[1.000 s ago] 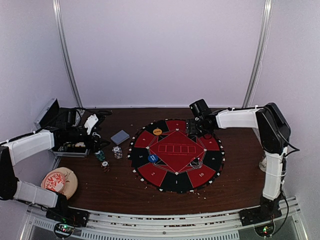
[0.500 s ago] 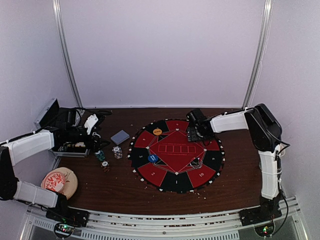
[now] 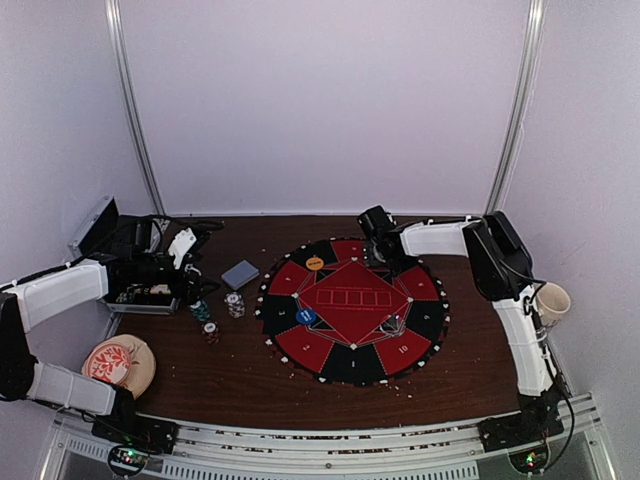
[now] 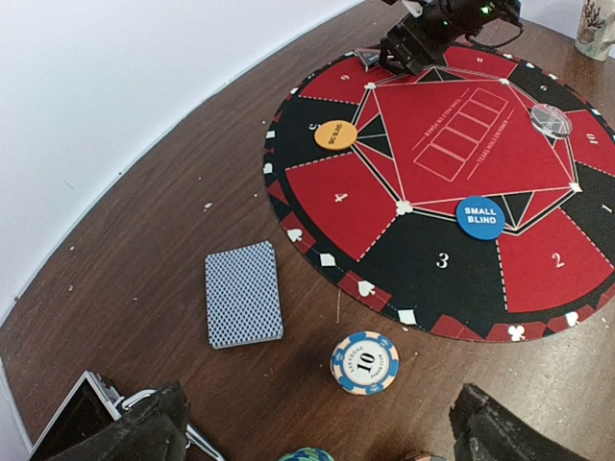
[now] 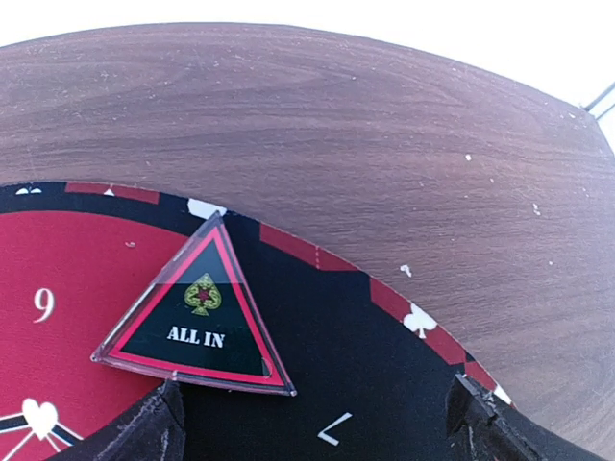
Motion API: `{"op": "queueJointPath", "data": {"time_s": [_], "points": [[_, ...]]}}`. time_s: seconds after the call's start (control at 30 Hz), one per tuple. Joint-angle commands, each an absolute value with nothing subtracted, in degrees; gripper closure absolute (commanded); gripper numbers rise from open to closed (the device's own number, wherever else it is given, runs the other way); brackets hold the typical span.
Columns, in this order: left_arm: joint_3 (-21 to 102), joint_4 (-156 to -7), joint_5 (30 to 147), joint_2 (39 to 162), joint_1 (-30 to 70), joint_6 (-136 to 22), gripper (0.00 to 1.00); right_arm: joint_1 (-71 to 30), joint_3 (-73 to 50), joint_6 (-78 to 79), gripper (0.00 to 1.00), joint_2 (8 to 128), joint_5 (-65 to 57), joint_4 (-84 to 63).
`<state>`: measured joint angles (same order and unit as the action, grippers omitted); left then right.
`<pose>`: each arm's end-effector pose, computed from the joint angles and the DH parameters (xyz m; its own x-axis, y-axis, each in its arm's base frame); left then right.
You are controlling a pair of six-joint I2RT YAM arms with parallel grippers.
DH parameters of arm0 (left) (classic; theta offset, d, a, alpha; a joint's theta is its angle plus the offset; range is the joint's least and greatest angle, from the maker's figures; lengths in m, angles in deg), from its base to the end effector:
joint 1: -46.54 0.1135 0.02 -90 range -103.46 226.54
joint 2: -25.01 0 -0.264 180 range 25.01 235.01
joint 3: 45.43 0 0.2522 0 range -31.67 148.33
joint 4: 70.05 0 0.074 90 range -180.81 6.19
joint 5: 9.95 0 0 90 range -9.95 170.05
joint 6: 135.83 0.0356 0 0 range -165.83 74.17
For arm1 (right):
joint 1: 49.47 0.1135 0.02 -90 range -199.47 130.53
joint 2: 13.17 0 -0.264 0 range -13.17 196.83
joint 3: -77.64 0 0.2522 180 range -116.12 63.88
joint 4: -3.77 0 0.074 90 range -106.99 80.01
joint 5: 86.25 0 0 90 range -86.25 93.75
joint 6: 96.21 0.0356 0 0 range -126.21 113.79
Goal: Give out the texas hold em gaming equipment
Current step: Move the all-in button to position 5.
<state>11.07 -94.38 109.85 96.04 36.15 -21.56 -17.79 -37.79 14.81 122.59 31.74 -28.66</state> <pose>0.2525 -0.0643 0.2341 -0.3418 0.4253 -0.8380 0.7433 0.6680 0.0358 0.4423 0.2533 0.1261 -0.7120 -0.0672 -0.6989 0.0357 0.9906 -0.1317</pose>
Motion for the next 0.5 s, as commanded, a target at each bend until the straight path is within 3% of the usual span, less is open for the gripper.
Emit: {"op": "queueJointPath", "data": {"time_s": [0.0, 0.27, 0.47], "points": [[10.87, -92.69, 110.33, 95.39, 36.12, -22.05, 0.02, -18.05, -35.0, 13.55, 0.04, 121.82, 25.59, -29.84], [10.95, -92.48, 110.57, 96.14, 36.16, -21.93, 0.02, -19.87, -23.43, 18.22, 0.04, 107.97, 27.11, -22.48], [10.87, -92.51, 110.61, 95.89, 36.16, -21.99, 0.02, -22.26, -28.4, 18.66, 0.03, 112.06, 32.58, -26.74]]}}
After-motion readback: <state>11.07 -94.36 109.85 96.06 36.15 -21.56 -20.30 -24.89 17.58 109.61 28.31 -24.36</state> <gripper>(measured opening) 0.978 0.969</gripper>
